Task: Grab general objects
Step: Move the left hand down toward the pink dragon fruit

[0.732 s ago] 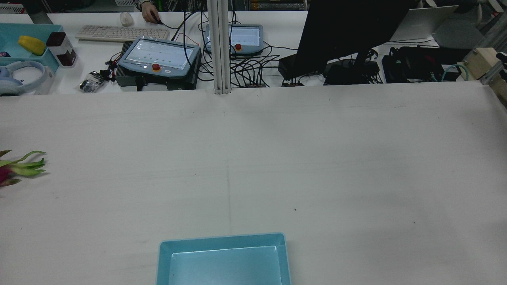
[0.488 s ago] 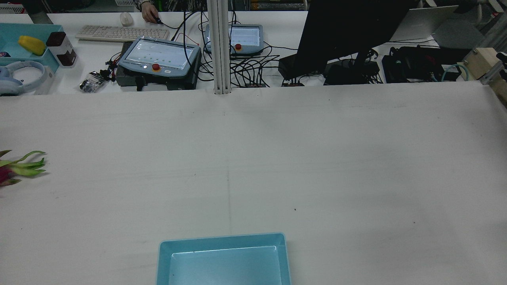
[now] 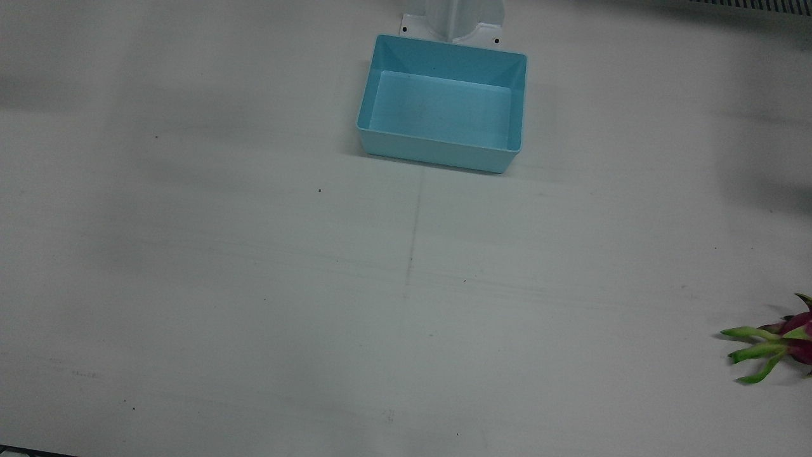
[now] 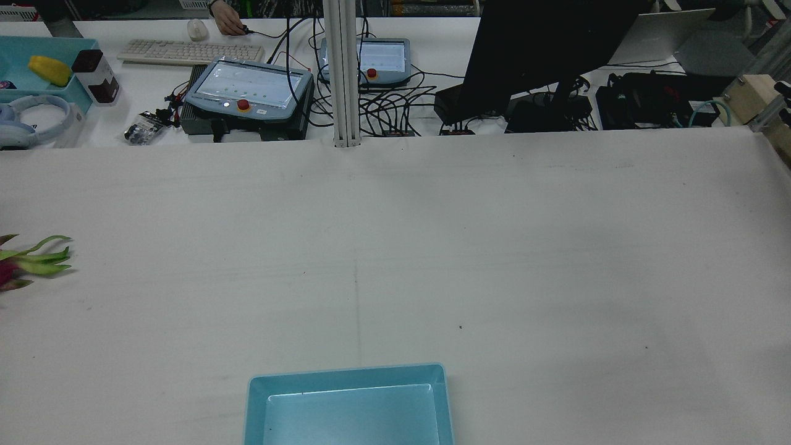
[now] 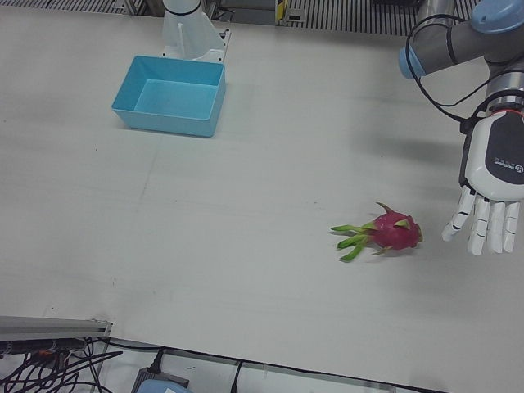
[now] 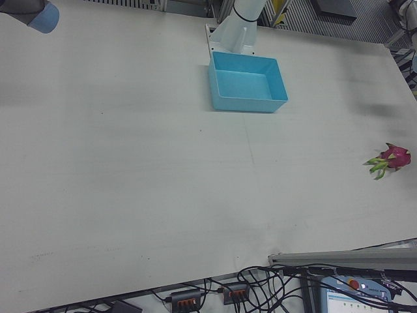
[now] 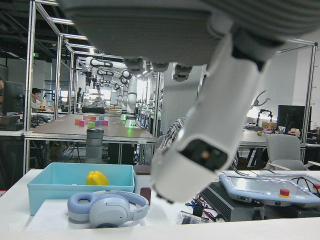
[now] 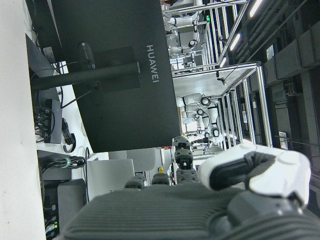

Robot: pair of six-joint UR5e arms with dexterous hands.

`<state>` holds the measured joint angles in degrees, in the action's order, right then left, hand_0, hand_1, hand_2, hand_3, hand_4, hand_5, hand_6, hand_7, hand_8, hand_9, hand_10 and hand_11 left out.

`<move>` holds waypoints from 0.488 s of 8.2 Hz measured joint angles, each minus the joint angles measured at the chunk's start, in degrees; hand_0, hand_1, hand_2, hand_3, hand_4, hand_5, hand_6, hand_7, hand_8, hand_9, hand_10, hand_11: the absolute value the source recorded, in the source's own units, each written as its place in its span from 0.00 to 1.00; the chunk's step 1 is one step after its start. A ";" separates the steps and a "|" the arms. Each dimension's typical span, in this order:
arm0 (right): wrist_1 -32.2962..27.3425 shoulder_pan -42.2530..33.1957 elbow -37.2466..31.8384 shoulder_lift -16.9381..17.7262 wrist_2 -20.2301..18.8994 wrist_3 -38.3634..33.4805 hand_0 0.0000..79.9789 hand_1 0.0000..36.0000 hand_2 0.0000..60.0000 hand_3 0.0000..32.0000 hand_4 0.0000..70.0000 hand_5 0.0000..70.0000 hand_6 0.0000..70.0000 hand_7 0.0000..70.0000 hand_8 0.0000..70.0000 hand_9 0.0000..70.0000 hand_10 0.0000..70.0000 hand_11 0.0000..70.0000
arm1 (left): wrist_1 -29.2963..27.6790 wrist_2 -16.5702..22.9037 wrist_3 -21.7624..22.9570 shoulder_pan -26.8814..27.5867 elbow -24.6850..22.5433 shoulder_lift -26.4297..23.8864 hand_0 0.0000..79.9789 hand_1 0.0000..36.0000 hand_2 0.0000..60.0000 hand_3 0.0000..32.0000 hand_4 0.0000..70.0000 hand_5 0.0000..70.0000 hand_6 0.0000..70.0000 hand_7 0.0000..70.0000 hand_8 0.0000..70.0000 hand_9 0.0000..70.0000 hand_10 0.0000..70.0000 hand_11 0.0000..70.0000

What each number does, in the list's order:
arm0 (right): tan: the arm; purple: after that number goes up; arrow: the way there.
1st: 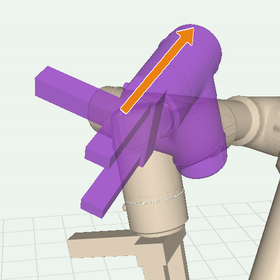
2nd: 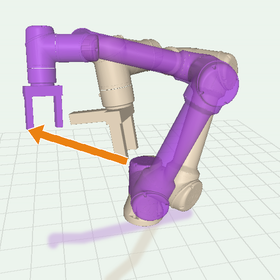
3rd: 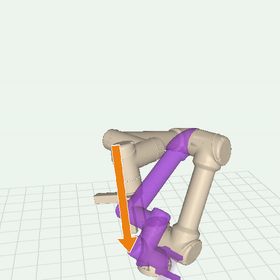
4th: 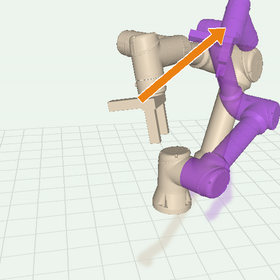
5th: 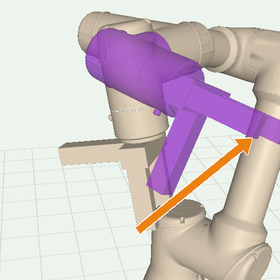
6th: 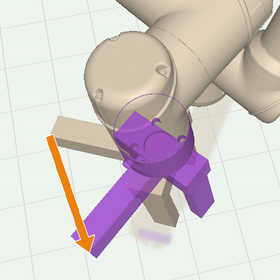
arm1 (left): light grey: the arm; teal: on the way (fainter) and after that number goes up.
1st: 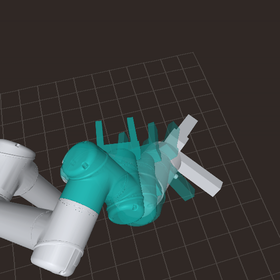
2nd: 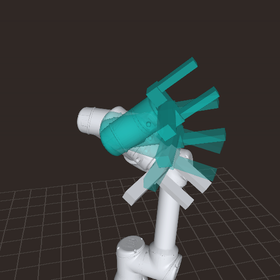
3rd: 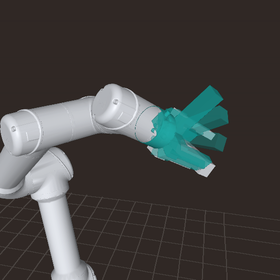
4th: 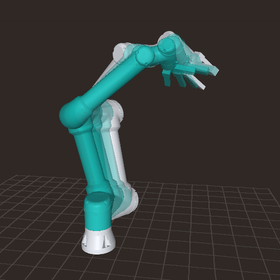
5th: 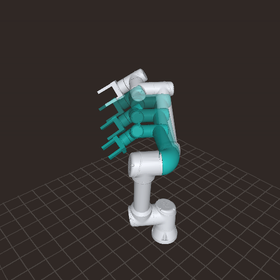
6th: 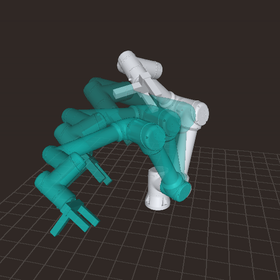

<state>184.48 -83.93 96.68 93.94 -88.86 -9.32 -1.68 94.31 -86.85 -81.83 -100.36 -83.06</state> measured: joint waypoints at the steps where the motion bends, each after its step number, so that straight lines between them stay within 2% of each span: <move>1: 0.00 0.00 0.00 0.01 0.00 0.00 0.00 0.00 0.00 0.00 0.00 0.00 0.00 0.00 0.00 0.00 0.00 0.00 | -0.04 -0.03 0.01 0.00 0.10 0.00 0.92 1.00 1.00 0.00 0.09 0.32 0.05 0.12 0.05 0.01 0.00 0.04; 4: 0.03 0.02 0.00 0.01 0.00 0.00 0.00 0.00 0.00 0.00 0.00 0.00 0.00 0.00 0.00 0.00 0.00 0.00 | -0.07 -0.05 0.08 0.00 0.21 0.00 0.91 1.00 1.00 0.00 0.09 0.33 0.05 0.12 0.05 0.01 0.00 0.04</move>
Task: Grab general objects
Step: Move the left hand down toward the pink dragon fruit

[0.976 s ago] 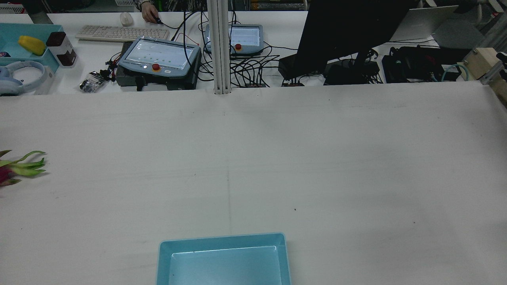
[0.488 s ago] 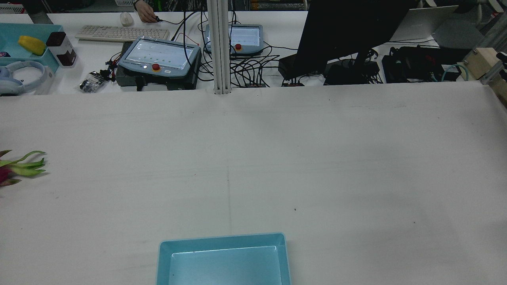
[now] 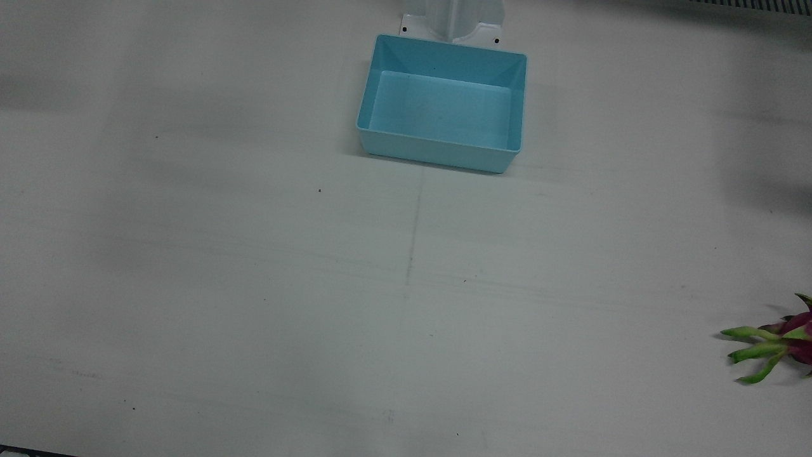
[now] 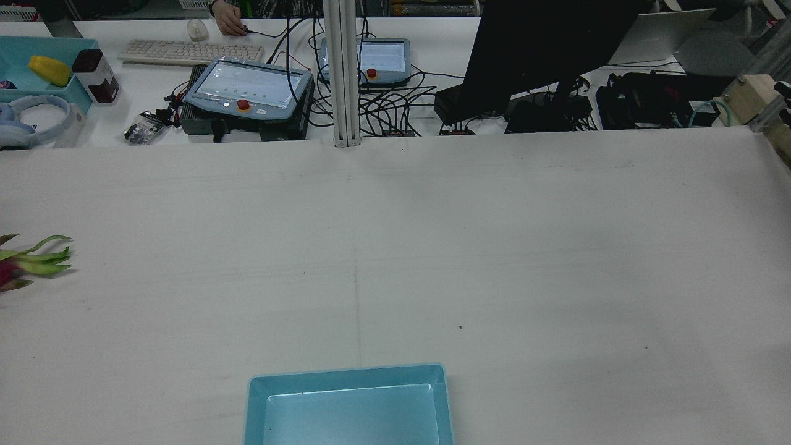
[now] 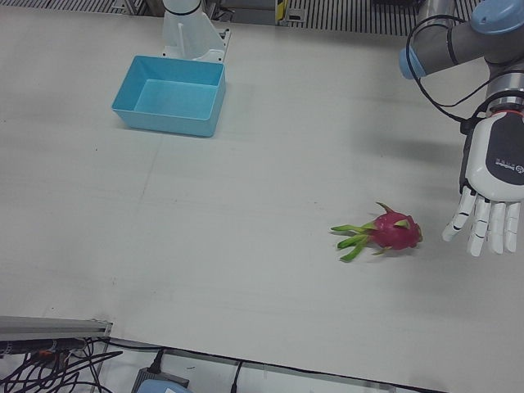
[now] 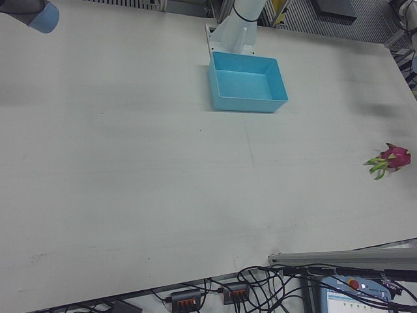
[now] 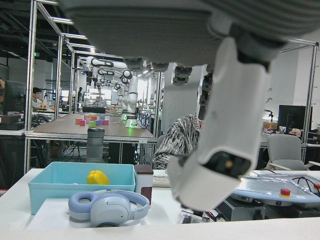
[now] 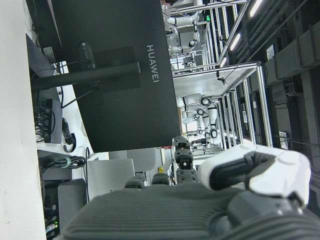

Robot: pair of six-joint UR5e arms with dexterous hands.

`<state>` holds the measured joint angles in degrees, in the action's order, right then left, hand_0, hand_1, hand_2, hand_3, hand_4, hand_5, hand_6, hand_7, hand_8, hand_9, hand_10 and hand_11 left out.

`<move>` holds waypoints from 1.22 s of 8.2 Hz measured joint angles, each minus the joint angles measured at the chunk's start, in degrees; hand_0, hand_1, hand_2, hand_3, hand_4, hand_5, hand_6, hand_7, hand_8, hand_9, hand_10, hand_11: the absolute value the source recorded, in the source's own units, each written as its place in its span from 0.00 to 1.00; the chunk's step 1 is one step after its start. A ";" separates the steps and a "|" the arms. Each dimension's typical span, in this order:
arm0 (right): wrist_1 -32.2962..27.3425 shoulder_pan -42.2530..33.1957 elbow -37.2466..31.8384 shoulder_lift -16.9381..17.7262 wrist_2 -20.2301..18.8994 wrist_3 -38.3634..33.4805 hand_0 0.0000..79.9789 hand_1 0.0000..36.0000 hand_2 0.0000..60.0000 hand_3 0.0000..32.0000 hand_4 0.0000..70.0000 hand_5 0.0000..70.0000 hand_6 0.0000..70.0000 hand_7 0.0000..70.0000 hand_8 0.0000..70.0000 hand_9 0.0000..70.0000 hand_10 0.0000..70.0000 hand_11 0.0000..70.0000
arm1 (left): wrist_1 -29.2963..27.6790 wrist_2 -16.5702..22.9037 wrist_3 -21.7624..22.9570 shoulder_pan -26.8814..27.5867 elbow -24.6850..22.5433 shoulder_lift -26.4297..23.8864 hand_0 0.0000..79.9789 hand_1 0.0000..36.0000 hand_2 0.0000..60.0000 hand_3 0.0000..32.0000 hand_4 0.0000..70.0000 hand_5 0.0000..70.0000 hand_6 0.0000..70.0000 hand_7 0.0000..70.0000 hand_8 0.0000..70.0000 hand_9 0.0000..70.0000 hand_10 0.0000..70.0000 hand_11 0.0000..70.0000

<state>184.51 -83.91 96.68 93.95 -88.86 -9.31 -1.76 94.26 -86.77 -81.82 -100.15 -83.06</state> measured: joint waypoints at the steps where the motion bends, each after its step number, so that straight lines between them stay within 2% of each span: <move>1: 0.00 -0.01 0.00 0.00 0.00 0.00 0.00 0.00 0.00 0.00 0.00 0.00 0.00 0.00 0.00 0.00 0.00 0.00 | 0.00 0.01 0.16 0.00 -0.01 0.00 0.91 1.00 1.00 0.00 0.09 0.33 0.05 0.12 0.05 0.01 0.00 0.03; 4: -0.02 0.00 0.00 0.00 0.00 0.00 0.00 0.00 0.00 0.00 0.00 0.00 0.00 0.00 0.00 0.00 0.00 0.00 | -0.24 -0.01 0.47 0.00 0.45 0.00 0.88 1.00 1.00 0.00 0.09 0.32 0.05 0.13 0.05 0.01 0.00 0.03; 5: -0.02 0.01 0.00 0.00 0.00 0.00 0.00 0.00 0.00 0.00 0.00 0.00 0.00 0.00 0.00 0.00 0.00 0.00 | -0.58 -0.40 0.78 0.00 0.82 0.00 0.79 1.00 1.00 0.00 0.17 0.39 0.15 0.34 0.09 0.10 0.01 0.07; 6: -0.03 0.04 0.00 0.00 0.00 0.00 0.00 0.00 0.00 0.00 0.00 0.00 0.00 0.00 0.00 0.00 0.00 0.00 | -0.85 -1.00 1.28 -0.04 1.05 0.00 0.78 1.00 1.00 0.00 0.25 0.53 0.32 0.70 0.23 0.34 0.15 0.26; 7: 0.00 0.06 0.00 0.00 0.00 0.00 0.00 0.00 0.00 0.00 0.00 0.00 0.00 0.00 0.00 0.00 0.00 0.00 | -1.07 -1.35 1.59 -0.10 1.09 0.10 0.82 1.00 1.00 0.00 0.26 0.64 0.42 0.92 0.34 0.51 0.27 0.45; 8: 0.01 0.04 0.00 0.00 0.00 0.00 0.00 0.00 0.00 0.00 0.00 0.00 0.00 0.00 0.00 0.00 0.00 0.00 | -1.30 -1.57 1.96 -0.10 1.17 0.18 0.98 1.00 1.00 0.00 0.27 0.72 0.52 1.00 0.43 0.65 0.39 0.62; 9: -0.01 0.02 0.00 0.00 0.00 0.00 0.00 0.00 0.00 0.00 0.00 0.00 0.00 0.00 0.00 0.00 0.00 0.00 | -1.45 -1.69 2.24 -0.10 1.22 0.22 1.00 1.00 1.00 0.00 0.27 0.70 0.53 1.00 0.44 0.66 0.40 0.63; 10: 0.01 -0.01 0.00 0.00 0.00 0.00 0.00 0.00 0.00 0.00 0.00 0.00 0.00 0.00 0.00 0.00 0.00 0.00 | -1.53 -1.75 2.38 -0.10 1.24 0.24 0.98 1.00 1.00 0.00 0.27 0.62 0.48 1.00 0.39 0.60 0.37 0.59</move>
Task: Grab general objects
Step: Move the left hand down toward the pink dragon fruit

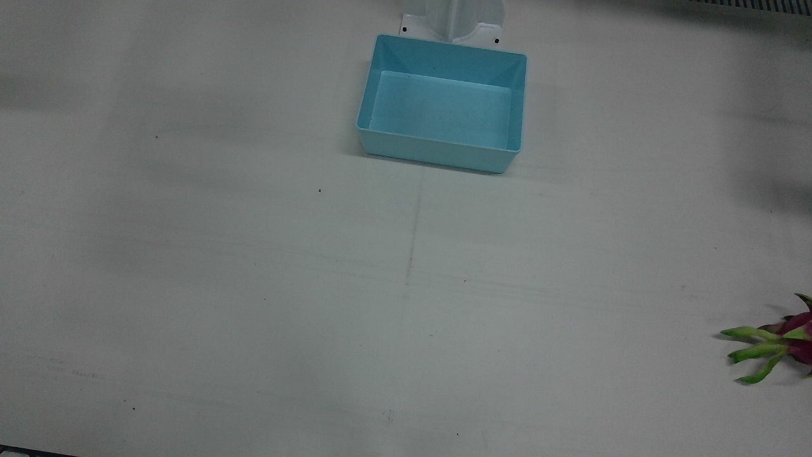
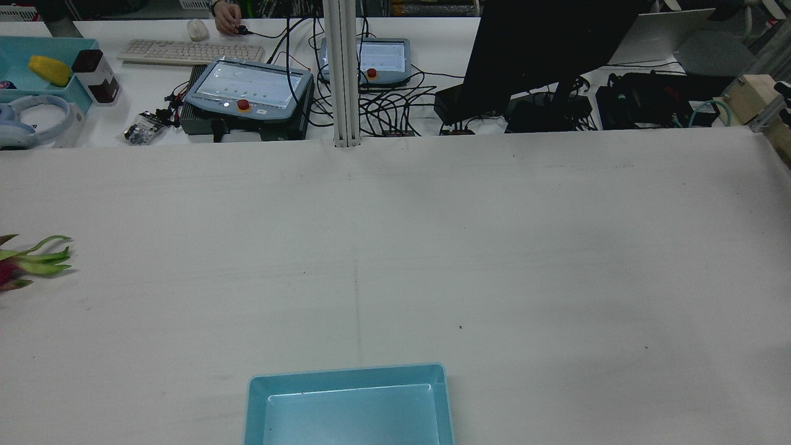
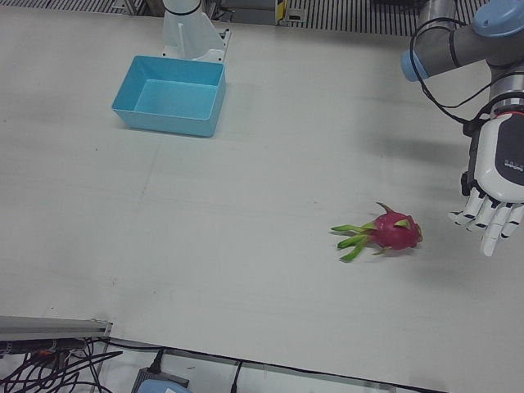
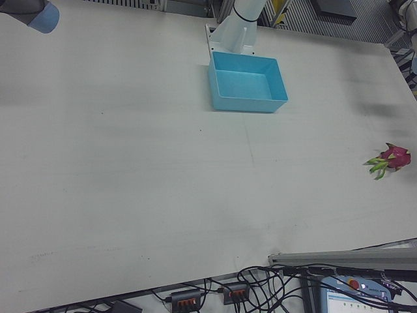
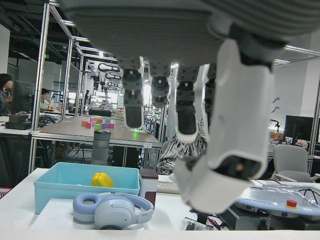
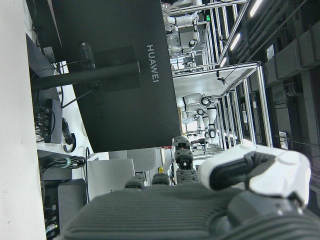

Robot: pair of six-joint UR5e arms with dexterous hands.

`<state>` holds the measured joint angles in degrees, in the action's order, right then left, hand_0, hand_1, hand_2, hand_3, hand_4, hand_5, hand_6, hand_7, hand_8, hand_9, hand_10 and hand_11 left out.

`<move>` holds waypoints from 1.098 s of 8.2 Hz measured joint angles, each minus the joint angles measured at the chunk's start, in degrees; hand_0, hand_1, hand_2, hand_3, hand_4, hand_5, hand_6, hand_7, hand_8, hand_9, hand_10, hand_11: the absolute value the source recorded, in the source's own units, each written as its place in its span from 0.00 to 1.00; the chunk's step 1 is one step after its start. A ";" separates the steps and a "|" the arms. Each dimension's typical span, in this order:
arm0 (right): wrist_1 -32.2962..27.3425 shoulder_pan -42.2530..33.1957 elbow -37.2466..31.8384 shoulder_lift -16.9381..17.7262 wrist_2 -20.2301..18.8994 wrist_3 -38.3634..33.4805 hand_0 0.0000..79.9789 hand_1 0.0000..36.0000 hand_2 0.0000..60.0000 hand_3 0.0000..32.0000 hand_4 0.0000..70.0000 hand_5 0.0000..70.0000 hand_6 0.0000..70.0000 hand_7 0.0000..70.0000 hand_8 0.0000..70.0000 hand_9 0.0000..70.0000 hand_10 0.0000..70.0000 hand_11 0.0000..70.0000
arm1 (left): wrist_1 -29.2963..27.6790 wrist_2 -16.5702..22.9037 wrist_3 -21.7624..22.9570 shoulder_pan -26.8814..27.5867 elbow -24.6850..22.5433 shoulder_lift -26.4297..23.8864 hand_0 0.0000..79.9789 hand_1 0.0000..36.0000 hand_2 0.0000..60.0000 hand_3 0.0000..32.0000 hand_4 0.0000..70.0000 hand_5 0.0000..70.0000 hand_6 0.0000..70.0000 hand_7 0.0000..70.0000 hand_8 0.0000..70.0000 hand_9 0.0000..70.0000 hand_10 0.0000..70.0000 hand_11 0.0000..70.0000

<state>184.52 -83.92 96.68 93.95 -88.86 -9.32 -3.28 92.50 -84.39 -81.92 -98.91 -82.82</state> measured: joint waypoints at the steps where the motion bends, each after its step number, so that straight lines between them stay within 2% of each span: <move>1: 0.00 -0.01 0.00 0.00 0.00 0.00 0.00 0.00 0.00 0.00 0.00 0.00 0.00 0.00 0.00 0.00 0.00 0.00 | -0.06 -0.03 0.09 0.00 0.02 0.08 0.87 1.00 1.00 0.00 0.22 0.46 0.30 0.69 0.24 0.36 0.24 0.40; 2: -0.01 -0.01 0.00 0.00 0.00 0.00 0.00 0.00 0.00 0.00 0.00 0.00 0.00 0.00 0.00 0.00 0.00 0.00 | -0.21 -0.04 0.15 -0.02 0.03 0.24 0.86 1.00 1.00 0.00 0.19 0.37 0.19 0.44 0.15 0.20 0.12 0.22; 3: -0.03 0.01 0.00 0.00 0.00 0.00 0.00 0.00 0.00 0.00 0.00 0.00 0.00 0.00 0.00 0.00 0.00 0.00 | -0.28 -0.01 0.17 -0.02 0.03 0.36 0.84 1.00 1.00 0.00 0.12 0.25 0.06 0.15 0.05 0.02 0.02 0.09; 5: -0.03 0.01 0.00 0.00 0.00 0.00 0.00 0.00 0.00 0.00 0.00 0.00 0.00 0.00 0.00 0.00 0.00 0.00 | 0.24 0.66 1.43 -0.03 -0.21 0.51 0.70 1.00 1.00 0.00 0.10 0.21 0.03 0.08 0.02 0.00 0.00 0.02; 6: -0.01 0.00 0.00 0.00 0.00 0.00 0.00 0.00 0.00 0.00 0.00 0.00 0.00 0.00 0.00 0.00 0.00 0.00 | 0.72 0.86 2.36 -0.02 -0.53 0.74 0.65 1.00 1.00 0.04 0.07 0.18 0.00 0.03 0.00 0.00 0.00 0.00; 8: 0.04 -0.01 0.00 0.00 0.00 0.00 0.00 0.00 0.00 0.00 0.00 0.00 0.00 0.00 0.00 0.00 0.00 0.00 | 4.45 0.99 2.80 0.15 -3.44 0.79 0.64 0.89 1.00 0.22 0.01 0.07 0.00 0.00 0.00 0.00 0.00 0.00; 9: 0.05 -0.01 0.00 0.00 0.00 0.00 0.00 0.00 0.00 0.00 0.00 0.00 0.00 0.00 0.00 0.00 0.00 0.00 | 7.76 1.42 2.68 0.29 -5.33 0.23 0.62 0.81 0.90 0.30 0.00 0.00 0.00 0.00 0.00 0.00 0.00 0.00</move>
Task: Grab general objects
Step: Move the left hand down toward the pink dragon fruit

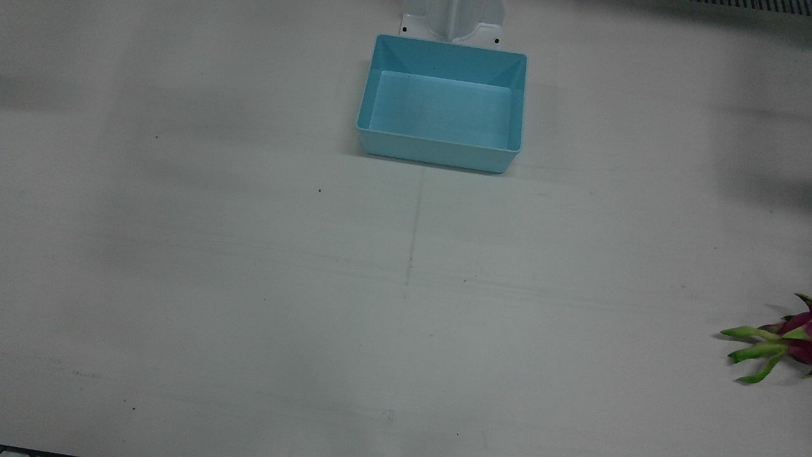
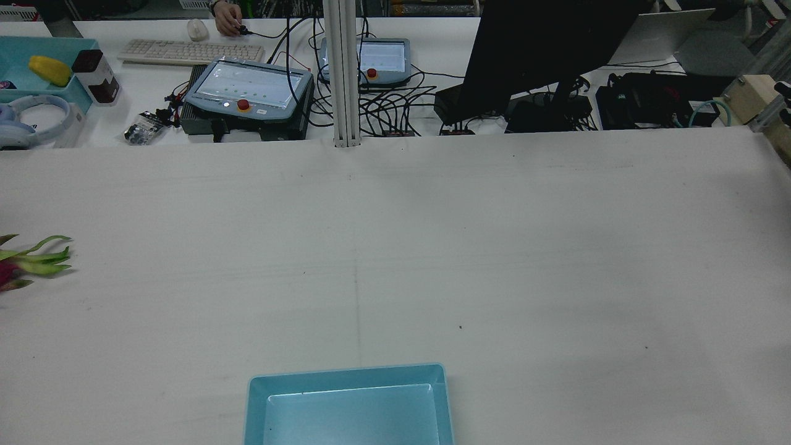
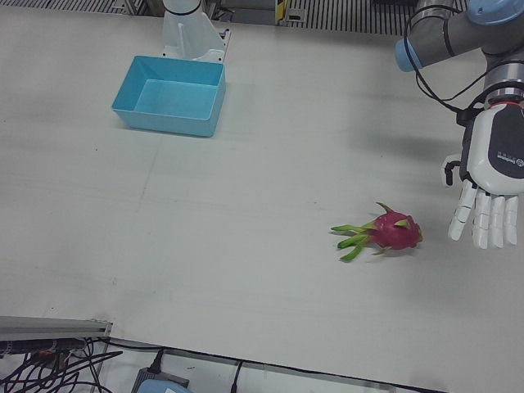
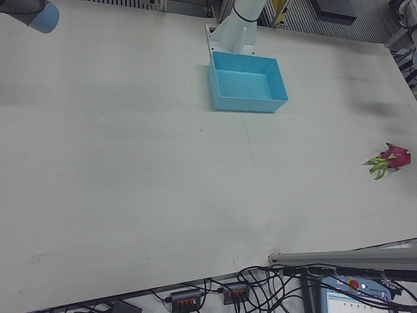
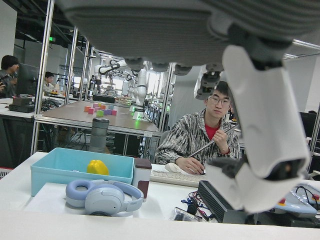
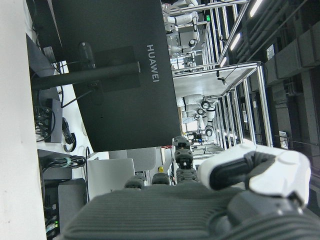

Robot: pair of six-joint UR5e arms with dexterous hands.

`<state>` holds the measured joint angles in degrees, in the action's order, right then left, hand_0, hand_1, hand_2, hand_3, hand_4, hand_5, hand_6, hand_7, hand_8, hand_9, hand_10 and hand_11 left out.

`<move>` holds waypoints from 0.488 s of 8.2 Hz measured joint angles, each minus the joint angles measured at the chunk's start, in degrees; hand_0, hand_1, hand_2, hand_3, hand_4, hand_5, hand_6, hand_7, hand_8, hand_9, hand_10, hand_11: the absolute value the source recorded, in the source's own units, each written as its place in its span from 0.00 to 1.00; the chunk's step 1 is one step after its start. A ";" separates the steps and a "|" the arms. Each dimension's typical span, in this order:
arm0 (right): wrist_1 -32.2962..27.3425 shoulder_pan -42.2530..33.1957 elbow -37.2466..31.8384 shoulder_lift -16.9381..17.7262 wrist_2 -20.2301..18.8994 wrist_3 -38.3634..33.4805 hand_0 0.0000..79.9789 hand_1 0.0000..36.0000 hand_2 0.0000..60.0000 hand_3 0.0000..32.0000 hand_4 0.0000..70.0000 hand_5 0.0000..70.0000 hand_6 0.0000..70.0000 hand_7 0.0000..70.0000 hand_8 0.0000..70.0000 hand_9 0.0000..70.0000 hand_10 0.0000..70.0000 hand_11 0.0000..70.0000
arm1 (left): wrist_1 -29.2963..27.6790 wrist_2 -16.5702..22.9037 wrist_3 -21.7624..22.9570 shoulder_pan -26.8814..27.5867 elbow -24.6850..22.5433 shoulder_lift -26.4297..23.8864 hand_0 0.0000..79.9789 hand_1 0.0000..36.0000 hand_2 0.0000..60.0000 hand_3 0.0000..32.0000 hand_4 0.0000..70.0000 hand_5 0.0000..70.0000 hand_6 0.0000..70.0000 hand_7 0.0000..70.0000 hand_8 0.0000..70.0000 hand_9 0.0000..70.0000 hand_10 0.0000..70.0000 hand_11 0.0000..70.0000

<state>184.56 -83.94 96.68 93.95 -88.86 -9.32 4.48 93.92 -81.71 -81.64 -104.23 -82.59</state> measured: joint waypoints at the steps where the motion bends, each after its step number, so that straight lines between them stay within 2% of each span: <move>1: 0.00 0.02 0.00 0.00 0.00 0.00 0.00 0.00 0.00 0.00 0.00 0.00 0.00 0.00 0.00 0.00 0.00 0.00 | 3.05 1.30 -0.77 0.05 -1.03 -1.13 0.61 0.75 0.80 0.35 0.00 0.00 0.00 0.00 0.00 0.00 0.00 0.00; 2: 0.01 0.05 0.00 0.00 0.00 0.00 0.00 0.00 0.00 0.00 0.00 0.00 0.00 0.00 0.00 0.00 0.00 0.00 | 5.89 2.67 -2.56 0.06 -1.59 -2.49 0.59 0.56 0.48 0.44 0.00 0.00 0.00 0.00 0.00 0.00 0.00 0.00; 3: 0.01 0.08 0.00 0.00 0.00 0.00 0.00 0.00 0.00 0.00 0.00 0.00 0.00 0.00 0.00 0.00 0.00 0.00 | 8.49 3.57 -4.26 0.10 -2.08 -3.80 0.57 0.38 0.23 0.51 0.00 0.00 0.00 0.00 0.00 0.00 0.00 0.00; 4: 0.01 0.08 0.00 0.00 0.00 0.00 0.00 0.00 0.00 0.00 0.00 0.00 0.00 0.00 0.00 0.00 0.00 0.00 | 10.48 3.99 -5.21 0.10 -2.39 -4.84 0.57 0.47 0.39 0.54 0.00 0.00 0.00 0.00 0.00 0.00 0.00 0.00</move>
<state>184.57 -83.86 96.68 93.95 -88.86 -9.32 14.96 97.92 -86.92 -81.53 -106.62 -87.43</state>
